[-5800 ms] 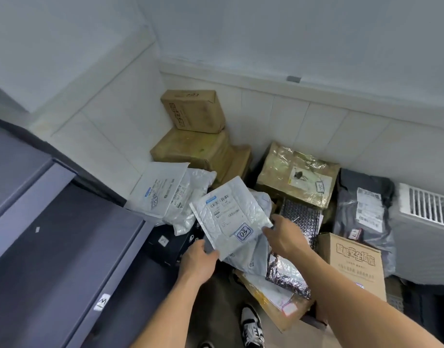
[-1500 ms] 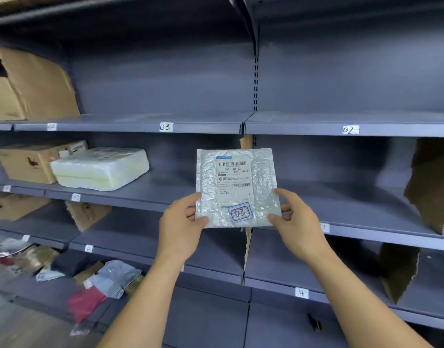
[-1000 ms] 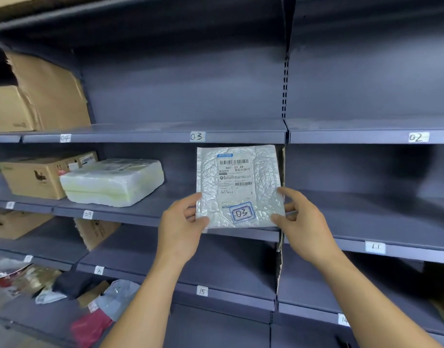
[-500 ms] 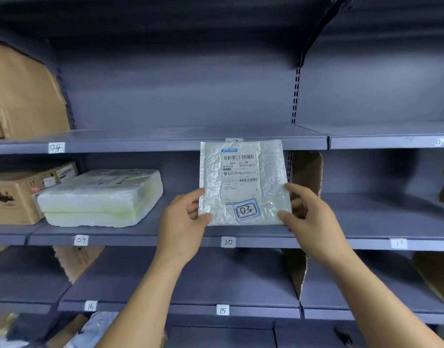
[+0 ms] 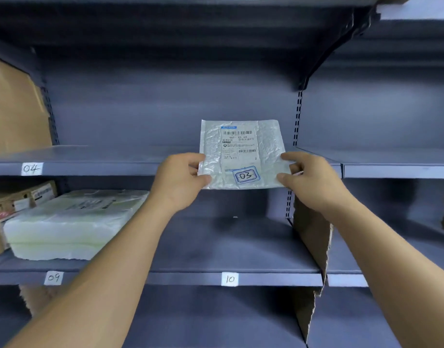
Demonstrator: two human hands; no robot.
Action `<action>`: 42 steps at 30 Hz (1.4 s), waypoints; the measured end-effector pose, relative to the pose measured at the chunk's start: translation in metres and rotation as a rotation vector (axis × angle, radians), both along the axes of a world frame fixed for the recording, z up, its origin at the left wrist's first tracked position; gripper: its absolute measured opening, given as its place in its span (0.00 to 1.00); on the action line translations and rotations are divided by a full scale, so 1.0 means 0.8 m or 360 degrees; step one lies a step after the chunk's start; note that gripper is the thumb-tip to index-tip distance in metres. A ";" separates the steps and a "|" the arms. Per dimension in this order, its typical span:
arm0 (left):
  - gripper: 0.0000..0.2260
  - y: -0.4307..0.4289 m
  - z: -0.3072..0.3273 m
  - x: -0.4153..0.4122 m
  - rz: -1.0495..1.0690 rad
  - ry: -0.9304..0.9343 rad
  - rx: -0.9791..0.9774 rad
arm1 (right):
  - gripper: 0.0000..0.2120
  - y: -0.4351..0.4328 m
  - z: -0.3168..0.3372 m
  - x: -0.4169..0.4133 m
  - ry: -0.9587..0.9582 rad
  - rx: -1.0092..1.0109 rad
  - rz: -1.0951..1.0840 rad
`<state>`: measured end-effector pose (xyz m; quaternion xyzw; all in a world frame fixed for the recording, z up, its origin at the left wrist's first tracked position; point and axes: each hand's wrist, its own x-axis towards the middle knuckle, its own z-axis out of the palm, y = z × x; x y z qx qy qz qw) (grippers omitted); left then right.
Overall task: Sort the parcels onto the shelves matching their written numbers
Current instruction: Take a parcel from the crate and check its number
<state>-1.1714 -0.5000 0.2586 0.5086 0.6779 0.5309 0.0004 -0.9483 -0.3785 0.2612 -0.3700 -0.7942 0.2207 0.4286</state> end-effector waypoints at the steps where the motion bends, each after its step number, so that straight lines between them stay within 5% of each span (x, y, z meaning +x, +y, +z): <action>1: 0.20 0.009 0.010 -0.007 0.0023 0.0040 -0.0012 | 0.21 0.013 0.009 -0.009 -0.0016 -0.0009 0.0028; 7: 0.19 0.069 0.064 -0.058 0.0225 0.0253 -0.0149 | 0.23 0.084 0.061 -0.070 -0.0129 -0.0046 0.0111; 24: 0.04 0.160 0.089 -0.159 0.0414 0.0502 -0.0731 | 0.17 0.146 0.093 -0.186 -0.1153 0.0038 0.0113; 42: 0.18 0.164 0.084 -0.192 0.0164 0.0575 -0.1208 | 0.22 0.161 0.084 -0.233 -0.1536 0.0004 0.0081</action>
